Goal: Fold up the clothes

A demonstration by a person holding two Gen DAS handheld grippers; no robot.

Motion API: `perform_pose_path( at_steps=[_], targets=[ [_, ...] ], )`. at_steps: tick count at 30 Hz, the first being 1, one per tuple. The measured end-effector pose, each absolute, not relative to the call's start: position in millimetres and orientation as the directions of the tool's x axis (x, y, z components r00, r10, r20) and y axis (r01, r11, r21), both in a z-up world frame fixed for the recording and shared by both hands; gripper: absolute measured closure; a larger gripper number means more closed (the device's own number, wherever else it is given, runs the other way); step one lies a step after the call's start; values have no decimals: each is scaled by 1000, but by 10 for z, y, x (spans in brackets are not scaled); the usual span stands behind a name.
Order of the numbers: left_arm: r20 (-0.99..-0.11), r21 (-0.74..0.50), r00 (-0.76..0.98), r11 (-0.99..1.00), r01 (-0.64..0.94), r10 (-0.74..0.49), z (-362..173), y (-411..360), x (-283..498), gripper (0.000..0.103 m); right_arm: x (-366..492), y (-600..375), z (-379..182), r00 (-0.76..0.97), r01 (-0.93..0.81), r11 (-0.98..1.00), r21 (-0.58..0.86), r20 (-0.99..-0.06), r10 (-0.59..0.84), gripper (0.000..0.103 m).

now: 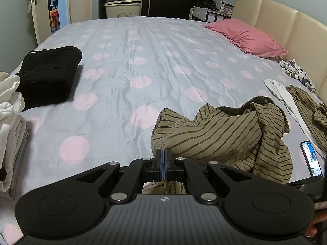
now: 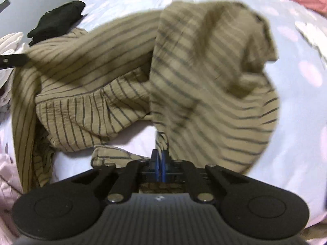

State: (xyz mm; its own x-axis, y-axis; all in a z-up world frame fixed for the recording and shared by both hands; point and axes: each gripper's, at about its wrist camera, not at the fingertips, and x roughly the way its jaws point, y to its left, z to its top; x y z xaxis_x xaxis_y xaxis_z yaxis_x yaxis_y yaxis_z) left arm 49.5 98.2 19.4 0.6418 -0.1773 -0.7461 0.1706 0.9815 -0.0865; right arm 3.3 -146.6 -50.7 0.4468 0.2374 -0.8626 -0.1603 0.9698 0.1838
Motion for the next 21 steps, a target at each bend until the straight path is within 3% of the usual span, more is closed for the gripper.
perform_pose_path(
  at_steps=[7,13,21],
  targets=[
    [-740,-81,652,984,158,-166,232,976,514,103,-33,-2273,40,499,-191,979,68,-853,157,99],
    [-738,-69,660,988,135,-141,255,1006,566,103,134,-3221,468,578,-51,997,-55,-816,-15,99],
    [-764,-32,639,994,102,-90,181,1074,646,103,424,-3813,29,461,81,986,-149,-871,-170,100]
  ],
)
